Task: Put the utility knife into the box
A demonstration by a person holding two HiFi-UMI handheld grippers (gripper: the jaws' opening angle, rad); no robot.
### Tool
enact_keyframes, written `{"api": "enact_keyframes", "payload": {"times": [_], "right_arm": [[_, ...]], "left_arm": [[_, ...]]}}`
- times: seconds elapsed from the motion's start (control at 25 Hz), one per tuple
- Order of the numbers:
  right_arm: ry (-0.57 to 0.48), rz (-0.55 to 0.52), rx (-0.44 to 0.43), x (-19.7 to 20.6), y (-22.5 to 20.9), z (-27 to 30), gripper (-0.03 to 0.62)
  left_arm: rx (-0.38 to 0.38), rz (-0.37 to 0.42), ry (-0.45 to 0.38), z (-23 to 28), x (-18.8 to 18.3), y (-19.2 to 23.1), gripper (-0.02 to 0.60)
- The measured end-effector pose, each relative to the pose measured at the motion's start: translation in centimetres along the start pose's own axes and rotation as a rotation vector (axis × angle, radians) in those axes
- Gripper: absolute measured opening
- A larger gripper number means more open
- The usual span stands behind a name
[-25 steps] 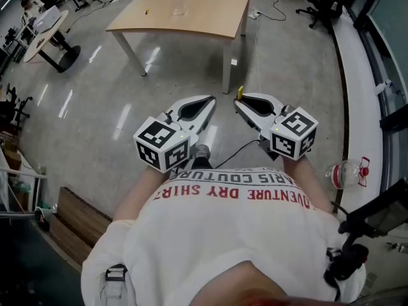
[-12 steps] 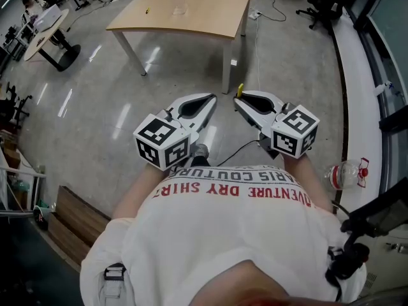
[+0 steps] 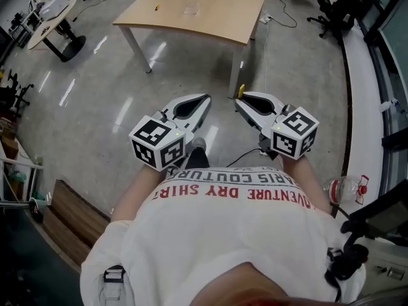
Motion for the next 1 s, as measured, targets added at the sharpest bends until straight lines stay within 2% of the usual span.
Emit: {"api": "enact_keyframes", "payload": {"times": [0.24, 0.48, 0.76, 0.88, 1.0], "right_arm": [[0.039, 0.035, -0.023, 1.3, -5.6, 7.5, 0.044], [0.084, 0.090, -0.015, 1.1, -14.3, 19.1, 0.044], [0.095, 0.150, 0.038, -2.1, -27.8, 35.6, 0.044], [0.081, 0.136, 0.066, -4.0, -32.2, 40.5, 0.044], [0.069, 0.122, 0.091, -5.4, -35.3, 44.0, 0.044]], "left_arm": [[-0.034, -0.054, 0.021, 3.0, 0.3, 8.6, 0.002], [-0.042, -0.112, 0.079, 8.3, -1.4, 22.2, 0.002], [-0.055, -0.120, 0.128, 15.9, -7.2, 42.6, 0.002], [-0.056, -0.116, 0.133, 18.4, -9.4, 49.0, 0.002], [-0.053, -0.103, 0.121, 20.2, -11.2, 53.3, 0.002]]}}
Point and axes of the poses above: the fingertips, and each gripper's own axes: z forward along the fingers, y to its left, x out of its underside, the point moved 10 cm from there along -z, backward along the fingers, and after that the axes turned 4 degrees about -z, right-handed, at the moved point
